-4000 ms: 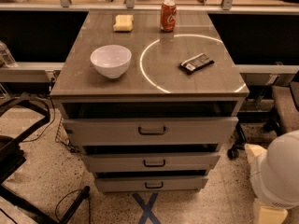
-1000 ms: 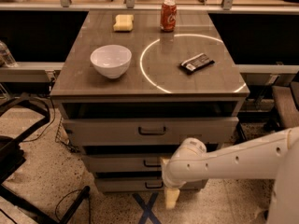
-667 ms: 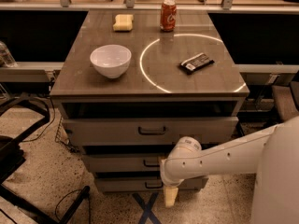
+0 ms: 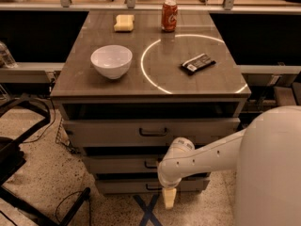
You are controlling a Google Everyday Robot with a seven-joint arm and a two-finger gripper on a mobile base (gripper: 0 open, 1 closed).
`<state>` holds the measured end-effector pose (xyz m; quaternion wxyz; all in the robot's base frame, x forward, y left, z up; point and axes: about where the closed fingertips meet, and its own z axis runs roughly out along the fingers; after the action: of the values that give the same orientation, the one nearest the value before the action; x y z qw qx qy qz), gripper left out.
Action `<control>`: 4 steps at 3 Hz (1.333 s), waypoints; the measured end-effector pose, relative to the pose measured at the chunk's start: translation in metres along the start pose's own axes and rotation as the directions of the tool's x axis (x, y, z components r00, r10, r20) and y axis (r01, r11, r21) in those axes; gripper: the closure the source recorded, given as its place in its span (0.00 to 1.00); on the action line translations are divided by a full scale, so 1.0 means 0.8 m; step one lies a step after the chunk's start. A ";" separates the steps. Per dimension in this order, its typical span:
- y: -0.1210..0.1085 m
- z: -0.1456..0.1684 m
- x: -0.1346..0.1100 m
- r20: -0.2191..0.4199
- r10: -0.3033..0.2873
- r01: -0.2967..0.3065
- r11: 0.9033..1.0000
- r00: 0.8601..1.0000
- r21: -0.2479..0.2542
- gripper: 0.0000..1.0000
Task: Open middle drawer
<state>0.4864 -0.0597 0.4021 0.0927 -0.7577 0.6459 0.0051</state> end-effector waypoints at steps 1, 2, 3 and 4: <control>0.000 0.016 -0.009 -0.012 -0.041 0.041 0.998 0.999 -0.037 0.18; 0.001 0.019 -0.010 -0.013 -0.048 0.047 0.998 0.999 -0.044 0.41; 0.002 0.020 -0.010 -0.013 -0.048 0.047 0.998 0.999 -0.046 0.65; 0.002 0.018 -0.011 -0.013 -0.048 0.047 0.998 0.999 -0.046 0.96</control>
Offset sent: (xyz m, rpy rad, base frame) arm 0.0001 0.0093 -0.0125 -0.0241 0.0293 0.0451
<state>0.4852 -0.0495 0.3889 0.0709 -0.7748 0.6280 0.0121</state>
